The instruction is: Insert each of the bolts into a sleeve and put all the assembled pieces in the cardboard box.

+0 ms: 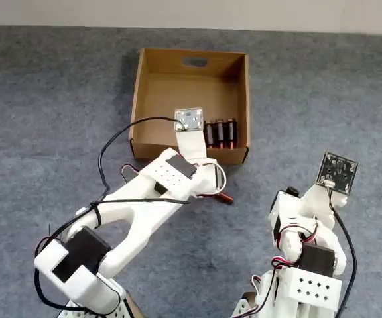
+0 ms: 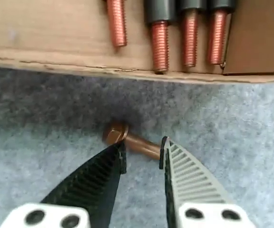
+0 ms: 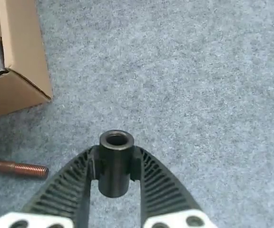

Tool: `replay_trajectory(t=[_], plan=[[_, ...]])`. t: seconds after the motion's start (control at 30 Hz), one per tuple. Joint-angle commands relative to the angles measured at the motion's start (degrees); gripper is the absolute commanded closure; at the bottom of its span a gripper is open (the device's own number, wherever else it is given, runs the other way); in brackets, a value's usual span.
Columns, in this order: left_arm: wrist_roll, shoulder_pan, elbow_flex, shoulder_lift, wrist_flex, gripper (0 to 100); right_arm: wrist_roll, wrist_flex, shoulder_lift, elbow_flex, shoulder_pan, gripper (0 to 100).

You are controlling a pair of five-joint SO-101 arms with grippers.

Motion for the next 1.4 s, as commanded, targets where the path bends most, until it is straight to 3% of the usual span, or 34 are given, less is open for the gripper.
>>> replay_trajectory(t=[0.0, 0.27, 0.47, 0.93, 1.37], plan=[[0.53, 0.31, -1.89, -0.31, 0.18, 86, -0.26, -1.01, -0.66, -0.31, 0.4, 99.3], [0.53, 0.31, -2.24, -0.75, 6.95, 86, -0.26, -0.92, -0.57, -0.31, 0.4, 99.3], [0.53, 0.13, -2.33, -0.22, 6.95, 86, -0.26, -0.92, -0.57, -0.31, 0.4, 99.3], [2.55, 1.36, -2.42, 9.45, -2.55, 86, -0.26, -0.84, -0.57, -0.31, 0.48, 99.3], [5.19, 4.44, -5.49, 10.42, -2.37, 86, -0.26, -0.84, -0.57, -0.22, 0.48, 99.3]])
